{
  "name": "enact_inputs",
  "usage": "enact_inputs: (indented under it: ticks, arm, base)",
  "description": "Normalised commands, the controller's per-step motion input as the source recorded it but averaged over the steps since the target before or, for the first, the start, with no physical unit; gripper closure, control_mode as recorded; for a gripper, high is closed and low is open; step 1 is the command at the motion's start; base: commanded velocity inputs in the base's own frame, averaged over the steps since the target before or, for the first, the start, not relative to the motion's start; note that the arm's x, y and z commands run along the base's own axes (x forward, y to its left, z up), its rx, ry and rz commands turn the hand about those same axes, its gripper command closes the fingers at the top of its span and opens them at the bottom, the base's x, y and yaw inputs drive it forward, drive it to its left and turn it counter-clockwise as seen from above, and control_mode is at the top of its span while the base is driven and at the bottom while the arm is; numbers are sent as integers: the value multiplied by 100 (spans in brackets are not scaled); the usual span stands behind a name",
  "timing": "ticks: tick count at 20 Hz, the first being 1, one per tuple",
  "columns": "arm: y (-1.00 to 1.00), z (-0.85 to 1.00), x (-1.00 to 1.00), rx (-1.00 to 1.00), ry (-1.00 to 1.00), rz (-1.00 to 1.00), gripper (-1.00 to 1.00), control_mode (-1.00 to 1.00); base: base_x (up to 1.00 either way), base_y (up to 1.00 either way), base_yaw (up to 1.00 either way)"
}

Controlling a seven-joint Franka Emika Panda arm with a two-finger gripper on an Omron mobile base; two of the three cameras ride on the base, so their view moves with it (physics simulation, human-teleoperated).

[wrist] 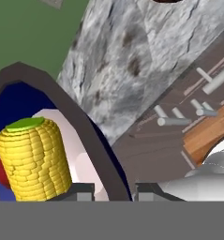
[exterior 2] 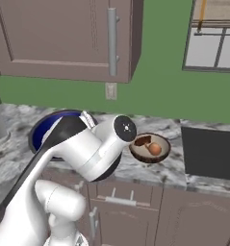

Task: Place the bowl containing the corn and tomato in the microwave. Close the microwave door and press the start button to microwave the meal.

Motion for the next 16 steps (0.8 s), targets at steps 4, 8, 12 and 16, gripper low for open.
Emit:
enact_inputs:
  ticks: [4,8,12,16]
  arm:
    - [0,0,0,0,0,0,100,100]
    - [0,0,0,0,0,0,100,100]
    - [0,0,0,0,0,0,100,100]
    - [0,0,0,0,0,0,100,100]
  base:
    - [-41,-14,0]
    - [-4,-54,-6]
    - [0,-79,-14]
    - [0,-75,-30]
